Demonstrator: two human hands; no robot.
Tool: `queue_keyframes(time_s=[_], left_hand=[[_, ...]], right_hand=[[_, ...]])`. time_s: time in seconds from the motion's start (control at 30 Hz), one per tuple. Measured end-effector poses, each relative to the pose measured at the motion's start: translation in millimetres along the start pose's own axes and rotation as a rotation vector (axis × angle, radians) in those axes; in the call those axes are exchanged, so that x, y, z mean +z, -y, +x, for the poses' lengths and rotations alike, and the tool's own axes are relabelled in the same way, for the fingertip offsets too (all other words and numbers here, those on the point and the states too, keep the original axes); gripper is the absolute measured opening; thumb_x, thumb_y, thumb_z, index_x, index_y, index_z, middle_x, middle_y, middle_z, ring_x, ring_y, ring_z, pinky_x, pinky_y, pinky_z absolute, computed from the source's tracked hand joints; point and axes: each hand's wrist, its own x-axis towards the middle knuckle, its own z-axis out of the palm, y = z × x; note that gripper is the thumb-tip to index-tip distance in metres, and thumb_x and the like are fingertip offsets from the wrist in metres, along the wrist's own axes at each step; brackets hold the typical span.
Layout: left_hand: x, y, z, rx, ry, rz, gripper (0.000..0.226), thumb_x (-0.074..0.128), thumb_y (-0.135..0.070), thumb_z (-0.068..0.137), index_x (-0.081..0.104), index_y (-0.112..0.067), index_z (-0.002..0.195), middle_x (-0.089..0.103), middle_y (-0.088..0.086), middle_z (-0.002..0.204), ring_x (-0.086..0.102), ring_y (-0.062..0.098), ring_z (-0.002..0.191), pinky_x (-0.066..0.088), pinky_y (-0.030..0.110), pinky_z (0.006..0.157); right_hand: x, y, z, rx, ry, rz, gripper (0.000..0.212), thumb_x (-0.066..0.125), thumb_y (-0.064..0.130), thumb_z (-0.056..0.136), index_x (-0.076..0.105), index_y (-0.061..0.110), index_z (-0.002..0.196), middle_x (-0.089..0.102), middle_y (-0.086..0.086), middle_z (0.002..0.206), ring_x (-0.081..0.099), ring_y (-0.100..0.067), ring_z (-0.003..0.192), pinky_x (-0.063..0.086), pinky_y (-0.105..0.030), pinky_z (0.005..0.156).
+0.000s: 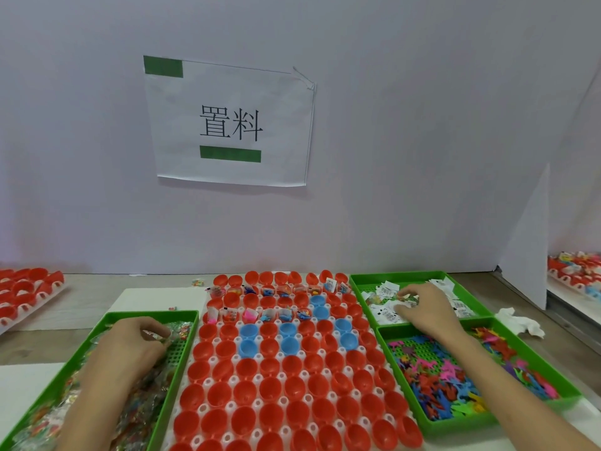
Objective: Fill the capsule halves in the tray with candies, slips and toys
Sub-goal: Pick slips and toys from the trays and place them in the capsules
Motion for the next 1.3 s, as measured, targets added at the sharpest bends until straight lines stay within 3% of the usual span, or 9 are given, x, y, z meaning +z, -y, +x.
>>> queue_keyframes(time_s=[0.07,0.2,0.4,0.53,0.77,0.93,1.0,1.17,1.3], left_hand=[[-1,0,1,0.010,-0.031,-0.009,0.027,0.069,-0.001,0.084,0.069,-0.028,0.085,0.068,0.003,0.093,0.065,0.026,0.080,0.059,0.046,0.080],[-1,0,1,0.036,-0.102,-0.029,0.021,0.070,-0.011,0.089,0.068,-0.030,0.081,0.070,0.004,0.095,0.066,0.026,0.077,0.059,0.042,0.073],[-1,1,0,0.049,-0.229,-0.075,0.029,0.066,-0.008,0.089,0.073,-0.032,0.074,0.070,0.001,0.087,0.063,0.021,0.070,0.055,0.035,0.066],[-4,-7,-3,0.090,-0.253,-0.146,0.021,0.067,-0.010,0.091,0.077,-0.024,0.079,0.072,0.002,0.083,0.058,0.012,0.068,0.042,0.027,0.056],[-20,-32,-15,0.174,-0.275,-0.207,0.019,0.068,-0.008,0.090,0.076,-0.022,0.079,0.073,0.002,0.082,0.065,0.022,0.078,0.042,0.032,0.061],[-18,-62,-37,0.291,-0.140,-0.428,0.021,0.073,-0.008,0.086,0.077,-0.025,0.075,0.076,-0.007,0.069,0.072,0.006,0.067,0.051,0.027,0.062],[-8,-81,-52,0.359,-0.044,-0.496,0.020,0.076,-0.011,0.085,0.077,-0.026,0.071,0.076,-0.008,0.070,0.073,0.004,0.069,0.056,0.029,0.072],[11,-119,-89,0.542,0.157,-0.663,0.020,0.074,-0.006,0.087,0.077,-0.021,0.074,0.078,-0.001,0.075,0.076,0.011,0.073,0.057,0.015,0.068],[9,-133,-110,0.595,0.197,-0.774,0.019,0.075,-0.015,0.084,0.077,-0.034,0.081,0.078,-0.003,0.077,0.076,0.012,0.074,0.058,0.016,0.071]], right_hand=[[1,4,-2,-0.013,0.051,-0.045,0.025,0.073,0.034,0.088,0.073,0.025,0.111,0.065,0.001,0.128,0.058,-0.019,0.119,0.048,-0.040,0.100],[4,8,1,-0.027,0.049,-0.069,0.004,0.074,0.029,0.088,0.072,0.032,0.088,0.071,0.006,0.120,0.063,-0.015,0.112,0.051,-0.040,0.096],[8,9,1,-0.021,-0.004,-0.009,0.016,0.077,0.022,0.086,0.072,0.031,0.073,0.074,0.005,0.109,0.067,-0.015,0.098,0.050,-0.031,0.082],[3,8,-4,-0.028,-0.113,0.177,0.025,0.079,0.018,0.084,0.069,0.033,0.068,0.069,0.014,0.084,0.057,0.002,0.081,0.041,-0.020,0.070],[-36,41,-22,-0.139,-0.241,0.658,0.013,0.082,0.017,0.080,0.078,0.029,0.079,0.076,0.010,0.076,0.069,-0.006,0.076,0.049,-0.017,0.068],[-63,94,-53,-0.333,-0.095,0.987,0.013,0.082,0.019,0.073,0.081,0.024,0.085,0.077,-0.005,0.082,0.070,-0.014,0.065,0.055,-0.017,0.067],[-70,114,-68,-0.397,-0.011,0.993,0.017,0.081,0.028,0.071,0.079,0.025,0.088,0.077,-0.005,0.083,0.073,-0.020,0.068,0.057,-0.020,0.071],[-90,141,-101,-0.580,0.037,0.946,0.012,0.080,0.031,0.073,0.079,0.027,0.084,0.071,-0.003,0.069,0.067,-0.018,0.058,0.058,-0.025,0.067],[-107,148,-114,-0.679,0.042,0.877,0.012,0.081,0.027,0.073,0.080,0.030,0.084,0.075,0.000,0.077,0.069,-0.013,0.064,0.056,-0.021,0.062]])
